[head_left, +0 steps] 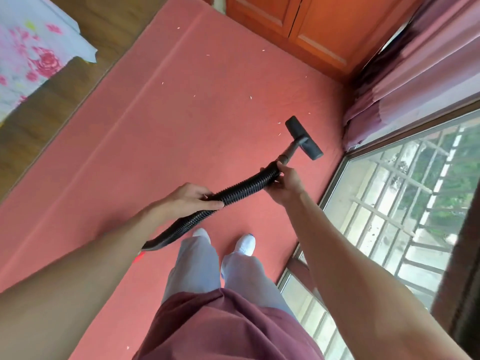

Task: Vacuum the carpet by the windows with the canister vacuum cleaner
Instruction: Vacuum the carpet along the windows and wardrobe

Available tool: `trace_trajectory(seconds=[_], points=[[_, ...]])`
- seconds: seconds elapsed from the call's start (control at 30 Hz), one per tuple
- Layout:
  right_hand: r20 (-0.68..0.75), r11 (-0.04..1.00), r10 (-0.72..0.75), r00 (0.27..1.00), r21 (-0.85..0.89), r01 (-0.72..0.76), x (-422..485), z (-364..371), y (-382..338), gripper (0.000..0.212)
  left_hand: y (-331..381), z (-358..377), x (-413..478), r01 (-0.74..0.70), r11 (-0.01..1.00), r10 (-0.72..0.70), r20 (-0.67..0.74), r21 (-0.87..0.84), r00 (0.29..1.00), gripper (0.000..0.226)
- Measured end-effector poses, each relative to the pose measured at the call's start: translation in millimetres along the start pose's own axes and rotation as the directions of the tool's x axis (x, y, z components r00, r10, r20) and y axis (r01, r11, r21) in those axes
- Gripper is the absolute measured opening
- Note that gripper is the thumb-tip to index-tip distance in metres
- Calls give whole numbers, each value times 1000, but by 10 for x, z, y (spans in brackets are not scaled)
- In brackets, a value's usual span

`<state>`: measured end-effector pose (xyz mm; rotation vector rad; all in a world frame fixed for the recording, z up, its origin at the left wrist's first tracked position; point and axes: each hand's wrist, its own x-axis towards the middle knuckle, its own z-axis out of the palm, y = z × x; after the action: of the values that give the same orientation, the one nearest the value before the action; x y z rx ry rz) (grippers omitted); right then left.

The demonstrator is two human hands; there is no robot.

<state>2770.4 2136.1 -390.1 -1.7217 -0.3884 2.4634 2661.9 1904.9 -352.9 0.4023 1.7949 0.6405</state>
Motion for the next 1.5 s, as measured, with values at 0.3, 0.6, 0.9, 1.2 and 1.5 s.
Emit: trace_trajectory(seconds=[0.3, 0.6, 0.9, 1.2, 1.5], points=[[-17, 995, -89, 996, -42, 88, 252, 408, -1182, 30, 1138, -323, 599, -132, 986, 133, 7, -104, 991, 35], [-249, 983, -53, 967, -186, 6, 1010, 607, -1650, 17, 1525, -505, 1419, -47, 981, 66, 96, -187, 993, 45], [-399, 979, 28, 916, -175, -106, 1779, 146, -1480, 22, 1410, -154, 2074, 170, 944, -96, 256, -284, 962, 54], [-396, 990, 117, 911, -27, -139, 2361, -396, -1335, 23, 1397, 181, 2611, 268, 934, -201, 273, -237, 941, 51], [-447, 992, -1, 895, -115, -57, 3062, -543, -1595, 30, 1348, 450, 3301, 280, 921, -235, 185, -271, 954, 63]])
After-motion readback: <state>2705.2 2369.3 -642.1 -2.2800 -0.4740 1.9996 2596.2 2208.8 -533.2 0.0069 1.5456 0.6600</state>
